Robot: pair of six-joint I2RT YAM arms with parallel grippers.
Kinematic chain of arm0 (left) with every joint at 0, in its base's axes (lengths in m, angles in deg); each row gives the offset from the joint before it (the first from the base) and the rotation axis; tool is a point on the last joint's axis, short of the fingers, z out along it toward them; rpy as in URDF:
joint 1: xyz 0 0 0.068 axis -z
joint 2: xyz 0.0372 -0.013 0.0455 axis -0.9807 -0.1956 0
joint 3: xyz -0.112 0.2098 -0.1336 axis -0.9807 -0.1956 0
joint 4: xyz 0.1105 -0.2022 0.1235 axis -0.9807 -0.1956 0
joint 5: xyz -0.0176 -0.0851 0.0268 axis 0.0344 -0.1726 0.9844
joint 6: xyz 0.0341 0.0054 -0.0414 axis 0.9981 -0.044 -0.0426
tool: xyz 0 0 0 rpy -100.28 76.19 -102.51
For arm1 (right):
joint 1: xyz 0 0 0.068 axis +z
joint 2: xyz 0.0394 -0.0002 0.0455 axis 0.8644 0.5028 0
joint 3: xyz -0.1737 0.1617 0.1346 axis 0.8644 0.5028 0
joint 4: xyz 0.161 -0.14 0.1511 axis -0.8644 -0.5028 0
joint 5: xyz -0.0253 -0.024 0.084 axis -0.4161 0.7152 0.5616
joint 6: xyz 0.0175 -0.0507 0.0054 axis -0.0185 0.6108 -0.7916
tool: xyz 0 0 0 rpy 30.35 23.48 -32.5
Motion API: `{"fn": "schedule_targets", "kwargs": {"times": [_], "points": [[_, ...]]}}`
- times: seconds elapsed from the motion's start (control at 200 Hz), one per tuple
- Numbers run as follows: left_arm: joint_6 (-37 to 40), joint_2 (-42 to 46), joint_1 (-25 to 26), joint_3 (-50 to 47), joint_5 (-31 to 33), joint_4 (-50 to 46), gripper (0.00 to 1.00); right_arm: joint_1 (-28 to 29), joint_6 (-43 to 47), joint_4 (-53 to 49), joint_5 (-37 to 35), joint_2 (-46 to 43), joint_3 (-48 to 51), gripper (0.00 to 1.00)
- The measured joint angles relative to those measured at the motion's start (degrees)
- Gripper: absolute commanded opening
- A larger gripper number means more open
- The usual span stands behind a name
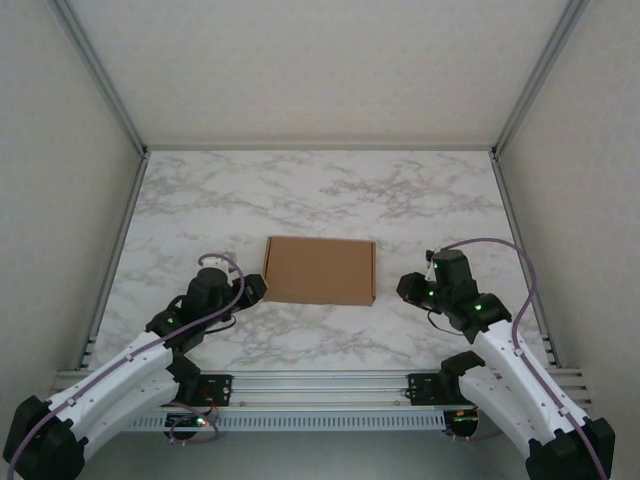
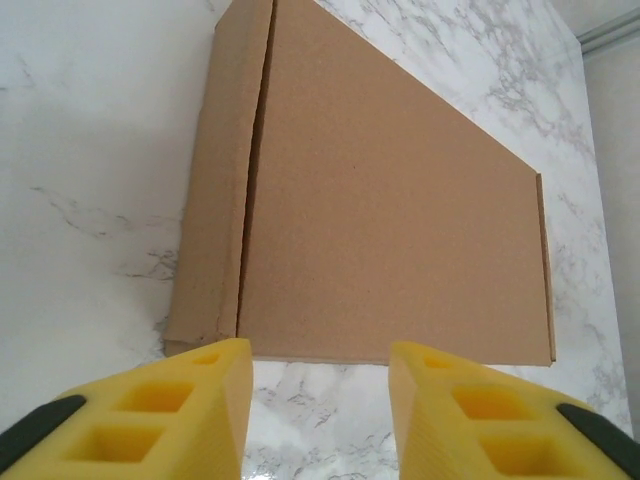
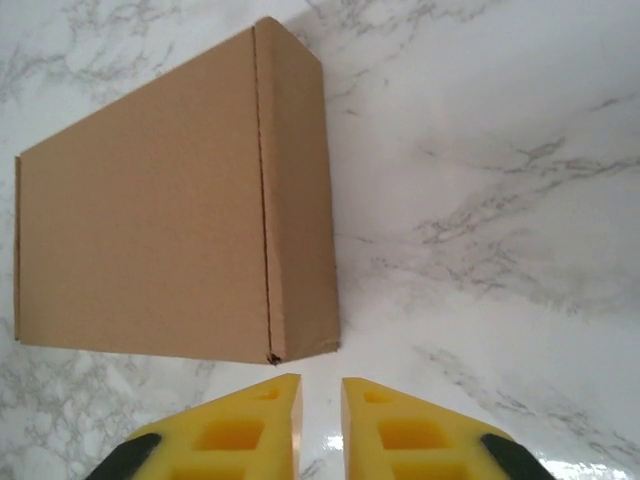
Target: Fold the paper box
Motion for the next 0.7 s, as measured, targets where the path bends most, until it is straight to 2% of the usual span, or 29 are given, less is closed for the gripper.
{"fn": "schedule_targets", "kwargs": {"times": [0.19,0.365,0.496,0.701], "points": [[0.3,-1.6,0.1,1.6,1.1,-2.7,0.56,0.0,0.6,-1.3,-0.1,2.2,-1.1,0.43],[4.4,-12.7,-1.2,9.2,1.9,-1.5,0.64,0.0,2.0,0.0,0.2,12.6,-5.7,0.54],[5.6,-22.1,-2.4,11.0,1.7,3.1,0.65,0.0,2.4,3.1,0.8,21.3,-7.8,0.51],[5.8,-32.5,-2.8,11.0,1.4,8.3,0.61,0.0,2.3,9.5,4.0,33.1,-8.7,0.45]]}}
